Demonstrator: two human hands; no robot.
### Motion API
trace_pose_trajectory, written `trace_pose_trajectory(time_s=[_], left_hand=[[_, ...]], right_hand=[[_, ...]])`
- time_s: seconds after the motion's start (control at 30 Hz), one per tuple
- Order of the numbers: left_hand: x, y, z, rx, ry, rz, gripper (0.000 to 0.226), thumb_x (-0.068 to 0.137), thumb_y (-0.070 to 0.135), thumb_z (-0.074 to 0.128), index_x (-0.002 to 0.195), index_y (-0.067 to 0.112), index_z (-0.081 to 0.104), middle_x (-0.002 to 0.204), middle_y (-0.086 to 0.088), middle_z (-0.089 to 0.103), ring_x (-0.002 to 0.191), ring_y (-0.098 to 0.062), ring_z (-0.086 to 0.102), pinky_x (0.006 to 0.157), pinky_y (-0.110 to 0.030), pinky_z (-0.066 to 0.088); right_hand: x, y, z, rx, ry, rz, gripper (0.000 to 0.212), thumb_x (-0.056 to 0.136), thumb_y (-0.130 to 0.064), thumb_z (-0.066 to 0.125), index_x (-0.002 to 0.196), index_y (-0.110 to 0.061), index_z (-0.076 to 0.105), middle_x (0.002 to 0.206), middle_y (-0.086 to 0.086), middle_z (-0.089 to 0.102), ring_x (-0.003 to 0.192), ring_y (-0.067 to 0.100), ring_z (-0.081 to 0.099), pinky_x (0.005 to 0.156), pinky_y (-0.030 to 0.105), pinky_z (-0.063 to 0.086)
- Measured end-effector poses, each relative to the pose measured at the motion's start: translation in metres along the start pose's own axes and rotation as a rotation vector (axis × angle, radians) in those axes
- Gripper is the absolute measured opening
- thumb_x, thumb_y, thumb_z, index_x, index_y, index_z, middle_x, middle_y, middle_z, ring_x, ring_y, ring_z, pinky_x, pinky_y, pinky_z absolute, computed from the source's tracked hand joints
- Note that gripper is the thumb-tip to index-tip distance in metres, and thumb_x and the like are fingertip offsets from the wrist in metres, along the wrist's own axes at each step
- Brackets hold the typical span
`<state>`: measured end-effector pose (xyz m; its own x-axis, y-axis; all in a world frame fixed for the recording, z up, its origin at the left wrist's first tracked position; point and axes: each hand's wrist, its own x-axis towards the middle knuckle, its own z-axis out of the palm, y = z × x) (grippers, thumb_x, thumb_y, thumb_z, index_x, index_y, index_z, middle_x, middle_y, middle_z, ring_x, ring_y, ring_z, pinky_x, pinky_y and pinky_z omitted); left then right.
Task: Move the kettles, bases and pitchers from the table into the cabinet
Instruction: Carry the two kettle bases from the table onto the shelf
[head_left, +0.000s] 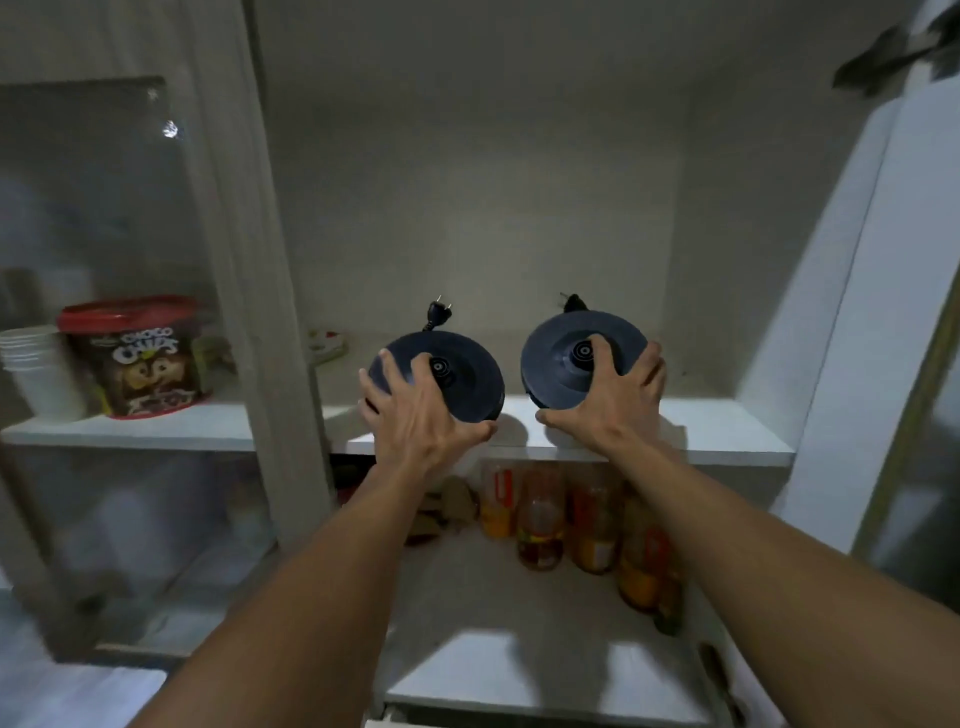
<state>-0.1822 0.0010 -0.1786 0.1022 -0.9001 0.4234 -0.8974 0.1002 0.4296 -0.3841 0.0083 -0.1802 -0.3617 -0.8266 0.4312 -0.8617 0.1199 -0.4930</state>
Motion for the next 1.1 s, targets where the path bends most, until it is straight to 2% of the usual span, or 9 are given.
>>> trace_pose_trajectory(time_s=[0.23, 0.47, 0.57, 0.67, 0.73, 0.83, 1.0, 1.03, 1.1], left_hand=[[0.092, 0.058, 0.071, -0.053, -0.079, -0.04, 0.112, 0.057, 0.067, 0.079, 0.145, 0.022, 0.027, 0.162, -0.015, 0.01, 0.147, -0.049, 0.006, 0.117, -0.059, 0.019], [0.157, 0.082, 0.149, -0.008, -0.179, -0.03, 0.119, 0.052, 0.071, 0.074, 0.146, 0.016, 0.026, 0.146, -0.017, 0.028, 0.134, -0.047, 0.025, 0.106, -0.056, 0.035], [0.184, 0.088, 0.178, -0.006, -0.301, -0.113, 0.127, 0.046, 0.077, 0.072, 0.148, 0.02, 0.023, 0.151, -0.013, 0.027, 0.138, -0.045, 0.022, 0.11, -0.055, 0.032], [0.205, 0.089, 0.196, -0.015, -0.373, -0.135, 0.128, 0.044, 0.08, 0.071, 0.149, 0.021, 0.027, 0.151, -0.012, 0.032, 0.139, -0.044, 0.027, 0.112, -0.055, 0.027], [0.213, 0.09, 0.202, -0.01, -0.385, -0.13, 0.128, 0.043, 0.081, 0.07, 0.149, 0.022, 0.027, 0.151, -0.013, 0.033, 0.138, -0.044, 0.028, 0.113, -0.058, 0.024], [0.214, 0.091, 0.202, -0.009, -0.397, -0.12, 0.131, 0.041, 0.084, 0.07, 0.15, 0.027, 0.025, 0.153, -0.014, 0.03, 0.14, -0.045, 0.025, 0.113, -0.061, 0.022], [0.19, 0.086, 0.186, -0.038, -0.393, -0.139, 0.131, 0.056, 0.075, 0.075, 0.156, 0.024, 0.007, 0.163, -0.018, -0.001, 0.15, -0.041, 0.002, 0.119, -0.056, 0.013], [0.182, 0.083, 0.18, -0.048, -0.375, -0.14, 0.129, 0.059, 0.072, 0.075, 0.156, 0.023, 0.006, 0.163, -0.018, 0.0, 0.15, -0.04, 0.003, 0.118, -0.056, 0.014], [0.164, 0.075, 0.167, -0.084, -0.284, -0.107, 0.116, 0.066, 0.067, 0.073, 0.154, 0.019, 0.014, 0.159, -0.02, 0.014, 0.146, -0.041, 0.016, 0.116, -0.057, 0.021]], right_hand=[[0.107, 0.045, 0.019, -0.045, -0.081, 0.095, 0.114, 0.061, -0.064, 0.081, 0.151, -0.034, 0.018, 0.159, 0.029, -0.005, 0.145, 0.05, 0.005, 0.118, 0.052, 0.019], [0.179, 0.081, 0.058, -0.1, -0.247, 0.192, 0.121, 0.057, -0.065, 0.08, 0.153, -0.032, 0.013, 0.157, 0.031, 0.0, 0.142, 0.05, 0.016, 0.119, 0.048, 0.022], [0.2, 0.094, 0.075, -0.073, -0.321, 0.267, 0.124, 0.051, -0.071, 0.078, 0.152, -0.036, 0.014, 0.158, 0.024, 0.008, 0.142, 0.047, 0.019, 0.117, 0.046, 0.025], [0.216, 0.101, 0.088, -0.084, -0.386, 0.259, 0.136, 0.033, -0.084, 0.067, 0.151, -0.045, 0.011, 0.159, 0.018, 0.02, 0.144, 0.045, 0.018, 0.116, 0.051, 0.024], [0.222, 0.105, 0.092, -0.088, -0.413, 0.254, 0.139, 0.029, -0.086, 0.064, 0.151, -0.049, 0.007, 0.161, 0.018, 0.019, 0.146, 0.045, 0.014, 0.117, 0.054, 0.022], [0.221, 0.106, 0.091, -0.081, -0.412, 0.246, 0.136, 0.037, -0.085, 0.067, 0.151, -0.048, 0.004, 0.163, 0.019, 0.012, 0.148, 0.044, 0.009, 0.12, 0.053, 0.018], [0.208, 0.103, 0.088, -0.107, -0.362, 0.265, 0.133, 0.057, -0.08, 0.07, 0.155, -0.034, -0.007, 0.162, 0.025, -0.009, 0.15, 0.046, -0.004, 0.121, 0.055, 0.007], [0.203, 0.1, 0.086, -0.12, -0.327, 0.233, 0.13, 0.061, -0.079, 0.069, 0.155, -0.031, -0.007, 0.162, 0.025, -0.01, 0.15, 0.046, -0.005, 0.121, 0.055, 0.004], [0.191, 0.091, 0.08, -0.105, -0.241, 0.122, 0.119, 0.07, -0.075, 0.065, 0.156, -0.026, -0.001, 0.162, 0.026, -0.006, 0.15, 0.047, -0.004, 0.121, 0.055, 0.003]])
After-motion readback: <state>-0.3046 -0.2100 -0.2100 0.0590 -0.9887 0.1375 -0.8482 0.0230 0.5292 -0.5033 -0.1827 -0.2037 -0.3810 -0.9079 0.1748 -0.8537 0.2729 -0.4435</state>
